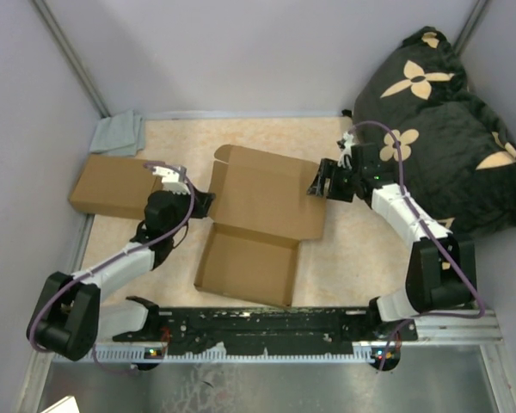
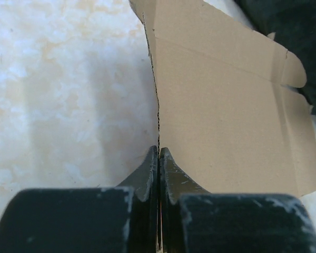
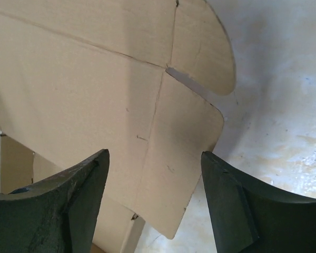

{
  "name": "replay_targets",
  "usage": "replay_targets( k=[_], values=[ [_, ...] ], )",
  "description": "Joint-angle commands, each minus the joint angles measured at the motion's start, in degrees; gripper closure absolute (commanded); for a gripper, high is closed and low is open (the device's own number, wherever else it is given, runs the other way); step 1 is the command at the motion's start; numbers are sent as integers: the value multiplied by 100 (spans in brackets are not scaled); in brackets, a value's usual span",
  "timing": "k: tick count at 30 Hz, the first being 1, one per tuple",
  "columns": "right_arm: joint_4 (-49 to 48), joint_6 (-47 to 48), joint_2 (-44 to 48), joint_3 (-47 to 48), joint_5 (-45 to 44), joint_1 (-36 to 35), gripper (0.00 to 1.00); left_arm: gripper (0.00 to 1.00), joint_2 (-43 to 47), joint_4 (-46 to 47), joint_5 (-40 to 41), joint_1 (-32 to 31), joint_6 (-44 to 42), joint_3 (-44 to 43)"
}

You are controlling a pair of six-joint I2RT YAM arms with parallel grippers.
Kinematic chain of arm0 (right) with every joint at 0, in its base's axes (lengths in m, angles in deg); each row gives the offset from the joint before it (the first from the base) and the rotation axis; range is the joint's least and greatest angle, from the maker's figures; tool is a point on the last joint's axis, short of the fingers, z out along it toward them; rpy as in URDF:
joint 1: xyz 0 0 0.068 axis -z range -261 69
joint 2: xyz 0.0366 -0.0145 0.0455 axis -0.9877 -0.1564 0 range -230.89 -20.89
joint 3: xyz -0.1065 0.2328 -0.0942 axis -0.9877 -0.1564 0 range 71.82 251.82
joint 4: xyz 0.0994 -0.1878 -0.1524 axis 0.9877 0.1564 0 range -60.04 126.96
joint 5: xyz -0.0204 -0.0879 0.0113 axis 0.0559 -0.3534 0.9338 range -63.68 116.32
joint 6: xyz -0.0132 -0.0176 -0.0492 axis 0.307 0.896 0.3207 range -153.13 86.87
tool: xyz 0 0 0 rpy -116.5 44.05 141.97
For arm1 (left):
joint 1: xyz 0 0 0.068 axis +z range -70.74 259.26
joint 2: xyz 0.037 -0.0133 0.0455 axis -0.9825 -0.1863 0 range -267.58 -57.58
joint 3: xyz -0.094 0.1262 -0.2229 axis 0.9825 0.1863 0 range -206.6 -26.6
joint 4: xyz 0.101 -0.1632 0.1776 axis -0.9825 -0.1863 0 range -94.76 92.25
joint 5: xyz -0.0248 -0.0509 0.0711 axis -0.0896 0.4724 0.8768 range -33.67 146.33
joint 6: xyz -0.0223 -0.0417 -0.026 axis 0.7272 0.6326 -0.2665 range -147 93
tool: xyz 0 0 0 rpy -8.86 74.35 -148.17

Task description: Fold the paper box

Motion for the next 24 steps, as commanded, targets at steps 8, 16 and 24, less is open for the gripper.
replay_targets(
  k=[8,16,24],
  values=[
    [229,298,210,81,-453,11,29,100,873,1742,9,2,18,886],
    [-264,458,203,13,291,-113,30,100,1094,2170,-163,-1,-21,1191],
    [-228,597,252,216,169,-725,44,100,950,1998,-208,1,-24,1077]
  ],
)
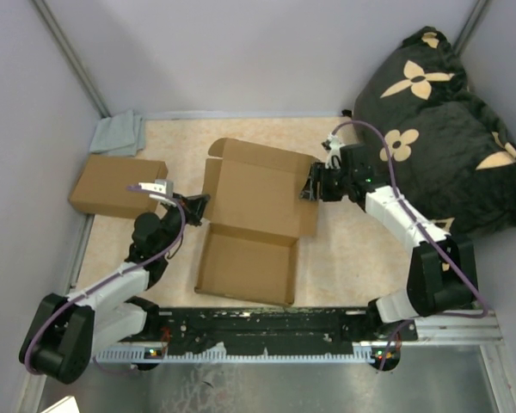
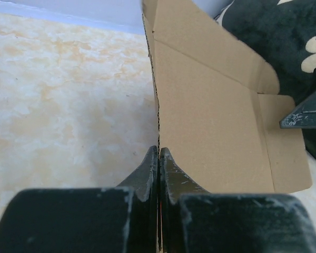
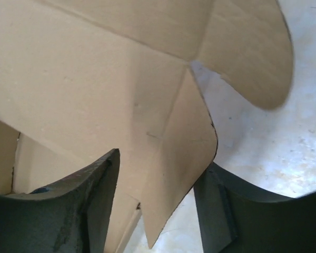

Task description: Fold the paper box

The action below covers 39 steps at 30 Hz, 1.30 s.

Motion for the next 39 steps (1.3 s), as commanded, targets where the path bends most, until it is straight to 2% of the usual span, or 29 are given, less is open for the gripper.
replay_targets(
  k=[1,5,9,13,14,17,19,22,23,27,31,34,36,39],
  values=[
    [0,150,182,292,-183,-357,49,100,-8,179,-106,1,-19,-121],
    [297,36,60,517,-929,-494,74,100,147,59,-47,-1,-18,-160],
    [425,-87,-90,716,-1484,-495,86,100,283,-58,-6,-8,-43,-215],
    [422,-81,-109,916,-1797,-527,93,100,335,-251,-5,-14,-51,-312],
    [406,-46,-82,962,-1863,-544,94,100,351,-339,-8,-17,-44,-344],
    [317,81,47,1014,-2088,-581,94,86,411,-562,-23,-25,-16,-438],
    [212,238,167,1010,-2285,-627,94,74,448,-740,-6,-38,-17,-513],
    [-71,542,397,893,-2636,-712,93,49,449,-1173,43,-45,-37,-792],
    [-189,646,478,817,-2798,-744,93,46,445,-1349,55,-50,-57,-894],
    [-1114,997,1085,39,-3052,-873,93,43,416,-2283,337,-63,-97,-1411],
    [-3131,1376,2061,-1491,-2612,-1050,93,43,314,-3292,654,-65,-259,-2064],
    [-4480,1552,2747,-2613,-2137,-1074,94,43,180,-3748,497,-81,-424,-2507],
    [-4797,1548,3022,-3068,-2050,-1075,94,43,37,-3980,325,-76,-551,-2766],
    [-4595,1548,3157,-3162,-1996,-1075,94,44,-226,-4440,152,-83,-726,-3170]
  ],
)
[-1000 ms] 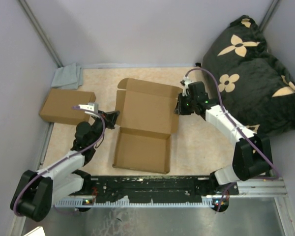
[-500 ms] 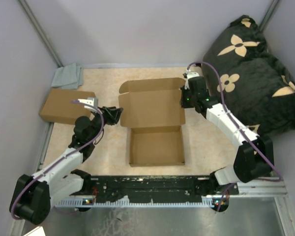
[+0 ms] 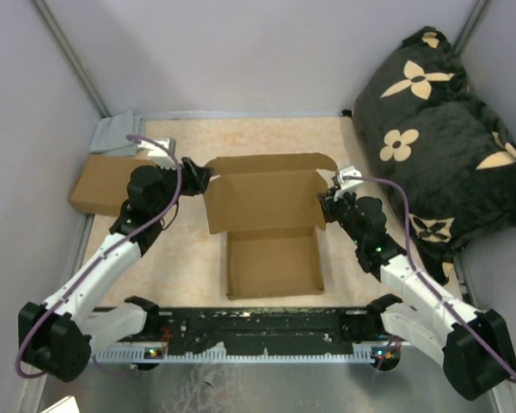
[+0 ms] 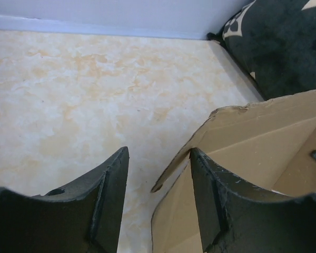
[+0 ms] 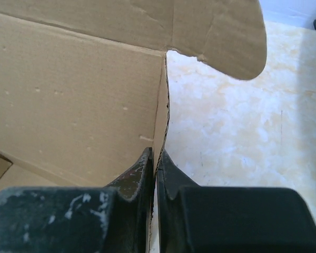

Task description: Fold the paper box

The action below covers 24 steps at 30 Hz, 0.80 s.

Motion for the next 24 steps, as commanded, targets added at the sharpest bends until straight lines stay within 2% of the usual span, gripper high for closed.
replay_targets(
  k=[1,6,13,19,24],
  values=[
    [-1004,199,282,-108,237,-45,94,44,-357,-1071,-259,-42,-383,-618],
    [-971,119,458,-250,215,-46,94,46,-424,-2011,-486,-42,-428,-1072],
    [-917,57,600,-321,350,-45,93,46,115,-2657,232,-52,-452,-1008],
    [-882,96,670,-397,316,-45,93,45,460,-2771,-305,-55,-517,-1067],
    [-903,69,646,-404,382,-45,93,46,347,-2883,-516,-52,-716,-1148]
  ],
)
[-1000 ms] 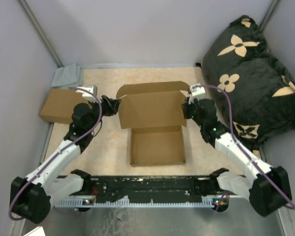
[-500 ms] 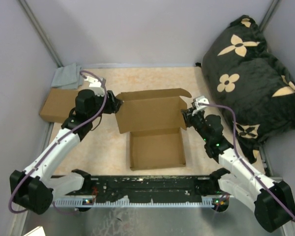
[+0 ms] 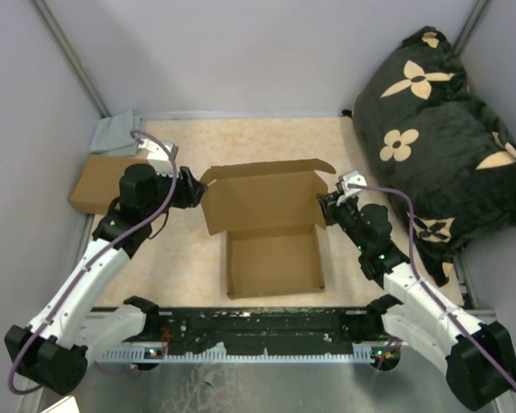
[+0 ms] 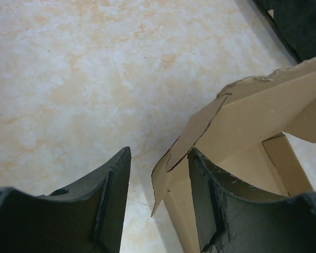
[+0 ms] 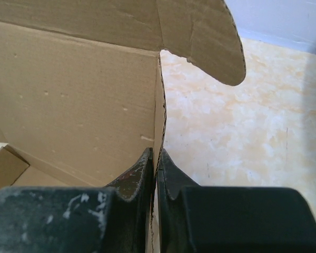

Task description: Fold the paper box

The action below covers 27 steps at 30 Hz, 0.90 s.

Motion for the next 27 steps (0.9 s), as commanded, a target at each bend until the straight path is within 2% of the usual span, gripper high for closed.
replay_targets(
  k=[1,11,17,23,27],
  values=[
    [-371,19,102,49,75,-31,93,46,-78,-156,-375,-27,-223,-201],
    [-252,-4,197,82,140,-30,92,46,-265,-165,-262,-63,-319,-281],
    [-148,-55,107,152,87,-30,91,52,-338,-371,-514,-181,-238,-428],
    [123,-234,-99,405,99,-30,90,57,-520,-691,-388,-540,-197,-567],
    [368,-320,-110,539,116,-30,88,59,-844,-922,65,-870,-244,-746]
  ],
)
